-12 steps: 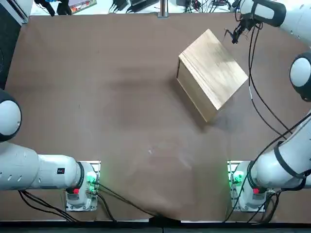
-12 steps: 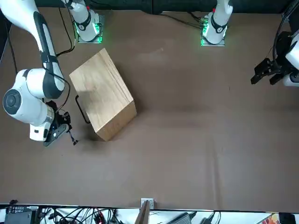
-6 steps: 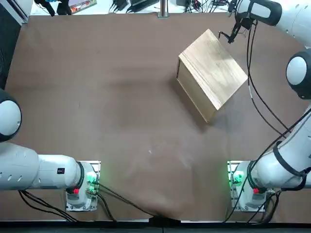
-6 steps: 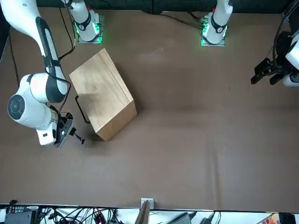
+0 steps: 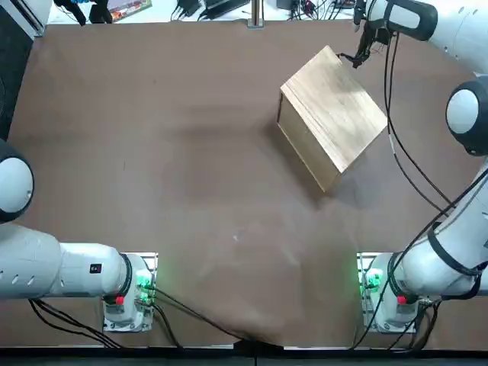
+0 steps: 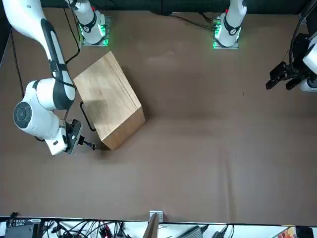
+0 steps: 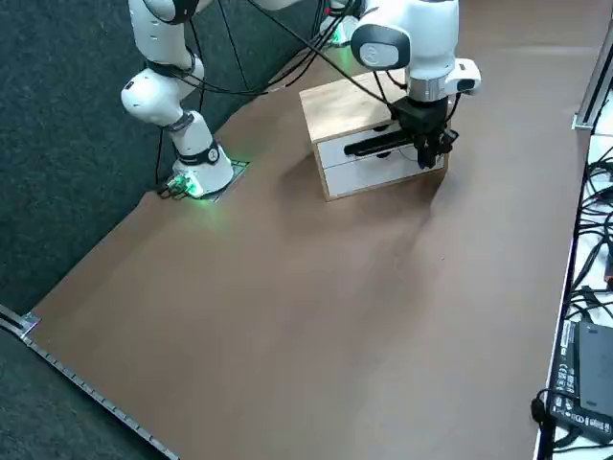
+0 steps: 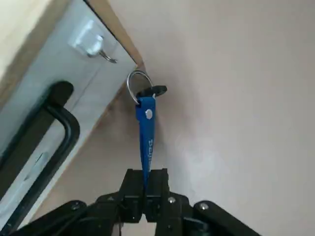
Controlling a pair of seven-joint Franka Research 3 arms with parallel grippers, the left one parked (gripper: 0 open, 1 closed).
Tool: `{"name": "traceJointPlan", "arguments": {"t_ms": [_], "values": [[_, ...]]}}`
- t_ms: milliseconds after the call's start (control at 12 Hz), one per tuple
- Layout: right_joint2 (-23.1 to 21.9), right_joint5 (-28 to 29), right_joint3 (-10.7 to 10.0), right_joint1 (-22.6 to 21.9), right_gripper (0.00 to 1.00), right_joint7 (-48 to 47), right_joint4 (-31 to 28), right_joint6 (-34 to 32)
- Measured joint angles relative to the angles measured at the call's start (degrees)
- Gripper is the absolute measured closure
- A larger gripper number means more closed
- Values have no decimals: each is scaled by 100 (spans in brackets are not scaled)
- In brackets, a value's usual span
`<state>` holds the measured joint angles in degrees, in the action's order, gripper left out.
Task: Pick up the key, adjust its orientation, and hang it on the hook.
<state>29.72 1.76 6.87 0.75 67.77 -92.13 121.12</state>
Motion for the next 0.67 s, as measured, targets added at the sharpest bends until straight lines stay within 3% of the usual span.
{"name": "traceJointPlan", "arguments": {"t_ms": [667], "values": [[31,3,22,-167,96,325,3,0]]}}
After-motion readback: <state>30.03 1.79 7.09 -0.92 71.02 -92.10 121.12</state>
